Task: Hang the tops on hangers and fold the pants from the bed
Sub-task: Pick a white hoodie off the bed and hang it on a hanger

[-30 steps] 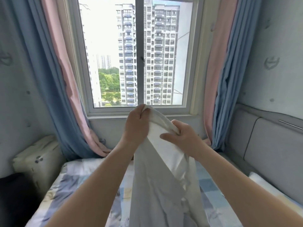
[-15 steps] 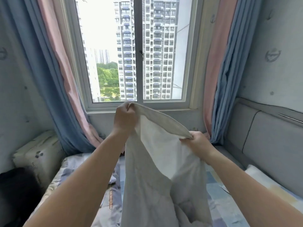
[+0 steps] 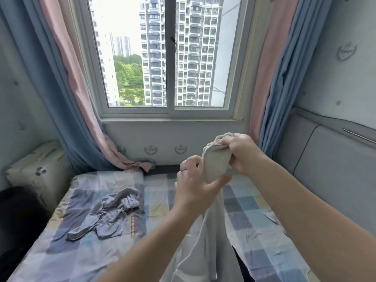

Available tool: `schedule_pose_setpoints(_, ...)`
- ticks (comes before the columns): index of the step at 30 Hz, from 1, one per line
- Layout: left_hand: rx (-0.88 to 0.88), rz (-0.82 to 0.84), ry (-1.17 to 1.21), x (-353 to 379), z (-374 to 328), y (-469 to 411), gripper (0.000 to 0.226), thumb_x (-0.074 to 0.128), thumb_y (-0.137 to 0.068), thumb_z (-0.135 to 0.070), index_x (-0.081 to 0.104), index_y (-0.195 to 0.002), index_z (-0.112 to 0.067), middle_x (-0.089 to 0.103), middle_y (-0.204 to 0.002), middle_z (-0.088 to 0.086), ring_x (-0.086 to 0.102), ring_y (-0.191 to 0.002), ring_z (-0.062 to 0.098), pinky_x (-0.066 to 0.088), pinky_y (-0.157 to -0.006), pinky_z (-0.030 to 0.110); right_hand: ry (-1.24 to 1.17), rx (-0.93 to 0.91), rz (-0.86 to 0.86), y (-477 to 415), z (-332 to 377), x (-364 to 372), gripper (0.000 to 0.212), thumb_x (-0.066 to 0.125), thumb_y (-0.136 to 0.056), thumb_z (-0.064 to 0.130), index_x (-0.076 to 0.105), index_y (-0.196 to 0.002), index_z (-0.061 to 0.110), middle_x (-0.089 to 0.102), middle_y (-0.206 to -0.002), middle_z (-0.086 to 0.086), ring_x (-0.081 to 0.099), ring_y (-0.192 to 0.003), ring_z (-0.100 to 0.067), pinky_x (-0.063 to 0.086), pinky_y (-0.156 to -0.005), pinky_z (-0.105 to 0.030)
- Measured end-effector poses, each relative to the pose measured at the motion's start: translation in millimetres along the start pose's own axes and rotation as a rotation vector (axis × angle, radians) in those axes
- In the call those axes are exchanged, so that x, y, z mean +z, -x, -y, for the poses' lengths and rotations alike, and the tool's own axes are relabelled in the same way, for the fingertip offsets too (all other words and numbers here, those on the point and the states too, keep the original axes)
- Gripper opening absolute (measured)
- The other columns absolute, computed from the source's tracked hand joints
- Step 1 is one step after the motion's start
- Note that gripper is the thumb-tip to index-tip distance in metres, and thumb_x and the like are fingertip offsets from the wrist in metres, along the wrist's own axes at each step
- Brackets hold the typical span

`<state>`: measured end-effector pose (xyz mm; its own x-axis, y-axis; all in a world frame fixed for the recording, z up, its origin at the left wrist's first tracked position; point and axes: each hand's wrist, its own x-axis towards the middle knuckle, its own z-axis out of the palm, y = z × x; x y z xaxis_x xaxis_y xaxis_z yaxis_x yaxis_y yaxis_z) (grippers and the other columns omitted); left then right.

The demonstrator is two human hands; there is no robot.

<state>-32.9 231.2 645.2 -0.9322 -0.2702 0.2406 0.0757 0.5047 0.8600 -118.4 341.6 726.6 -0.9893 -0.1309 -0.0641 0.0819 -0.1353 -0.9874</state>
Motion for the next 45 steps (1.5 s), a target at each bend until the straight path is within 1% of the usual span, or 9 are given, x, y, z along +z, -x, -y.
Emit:
schedule_pose_setpoints(3, 0.163, -0.217, -0.117, 5.7, 0.4, 9.4, 0.090, 0.078, -0.071, -0.060, 0.027, -0.141, -0.032, 0.031, -0.144, -0.012, 0.030, -0.130, 0.012, 0.028, -0.109, 0.034, -0.065, 0.003, 0.004, -0.3, 4.3, 0.5, 0.029, 0.059, -0.091, -0.006, 0.049, -0.071, 0.012, 0.062, -0.081, -0.011, 0.063, -0.061, -0.020, 0.052, -0.050, -0.025)
schedule_pose_setpoints(8, 0.087, -0.109, -0.115, 5.4, 32.9, 5.5, 0.014, 0.062, -0.094, -0.031, 0.048, -0.093, -0.028, 0.060, -0.087, -0.009, 0.059, -0.079, 0.020, 0.045, -0.063, 0.034, -0.248, -0.023, -0.016, -3.3, 10.7, -3.1, 0.031, 0.065, -0.090, -0.006, 0.049, -0.069, 0.011, 0.058, -0.074, -0.013, 0.064, -0.066, -0.024, 0.057, -0.054, -0.031)
schedule_pose_setpoints(14, -0.121, -0.054, -0.085, -18.0, 50.1, -12.6, 0.044, 0.049, -0.102, -0.023, 0.037, -0.060, -0.019, 0.044, -0.052, -0.009, 0.039, -0.049, 0.014, 0.024, -0.047, 0.031, -0.356, 0.034, -0.060, -13.1, 7.2, -14.2, 0.010, 0.056, -0.098, -0.001, 0.061, -0.089, 0.001, 0.064, -0.082, -0.015, 0.068, -0.072, -0.025, 0.060, -0.058, -0.035)
schedule_pose_setpoints(21, -0.308, 0.057, 0.527, -38.8, 25.4, -19.1, 0.030, 0.048, -0.105, -0.023, 0.069, -0.098, -0.005, 0.054, -0.084, 0.010, 0.049, -0.079, 0.022, 0.040, -0.074, 0.034, 0.007, 0.102, 0.205, 11.7, -56.1, -31.7, 0.017, 0.055, -0.100, 0.015, 0.065, -0.114, 0.011, 0.072, -0.114, -0.008, 0.070, -0.098, -0.028, 0.059, -0.075, -0.041)
schedule_pose_setpoints(29, -0.391, 0.077, 0.813, -36.7, 22.7, -10.0, 0.039, 0.052, -0.105, -0.031, 0.078, -0.079, -0.018, 0.074, -0.083, 0.006, 0.070, -0.073, 0.016, 0.056, -0.066, 0.026, 0.467, 0.000, 0.389, 64.1, -138.9, -34.3, 0.044, 0.075, -0.078, 0.053, 0.063, -0.115, 0.031, 0.070, -0.114, 0.012, 0.068, -0.104, -0.006, 0.055, -0.077, -0.022)
schedule_pose_setpoints(35, -0.387, 0.039, 0.887, -51.4, 18.3, -12.1, 0.027, 0.057, -0.101, -0.037, 0.078, -0.096, -0.020, 0.077, -0.089, 0.005, 0.074, -0.073, 0.014, 0.056, -0.056, 0.024, 0.568, 0.096, 0.438, 62.3, -176.7, -34.8, 0.026, 0.061, -0.098, 0.041, 0.065, -0.120, 0.027, 0.070, -0.115, 0.011, 0.065, -0.098, 0.006, 0.051, -0.073, -0.011)
schedule_pose_setpoints(39, -0.446, -0.026, 0.862, -61.6, 25.0, -14.7, 0.024, 0.063, -0.097, -0.044, 0.074, -0.108, -0.026, 0.079, -0.090, 0.000, 0.076, -0.074, 0.015, 0.057, -0.054, 0.025, 0.624, 0.121, 0.504, 49.8, -184.3, -36.9, 0.025, 0.054, -0.103, 0.033, 0.068, -0.120, 0.021, 0.073, -0.114, 0.007, 0.067, -0.106, -0.010, 0.050, -0.081, -0.016)
schedule_pose_setpoints(43, -0.490, -0.139, 0.818, -73.6, 35.2, -20.2, 0.038, 0.063, -0.093, -0.054, 0.066, -0.124, -0.033, 0.075, -0.106, -0.005, 0.073, -0.090, 0.014, 0.059, -0.072, 0.028, 0.548, 0.055, 0.394, 37.2, -179.9, -36.6, 0.021, 0.046, -0.106, 0.016, 0.062, -0.096, 0.007, 0.066, -0.087, -0.008, 0.062, -0.071, -0.014, 0.050, -0.065, -0.024)
schedule_pose_setpoints(45, -0.453, -0.197, 0.711, -81.2, 41.0, -23.7, 0.031, 0.060, -0.095, -0.054, 0.067, -0.112, -0.029, 0.072, -0.088, -0.012, 0.070, -0.076, 0.007, 0.055, -0.065, 0.021, 0.444, 0.032, 0.300, 33.1, -170.3, -37.4, 0.024, 0.045, -0.107, 0.018, 0.060, -0.091, 0.010, 0.064, -0.080, -0.010, 0.060, -0.062, -0.016, 0.054, -0.059, -0.030)
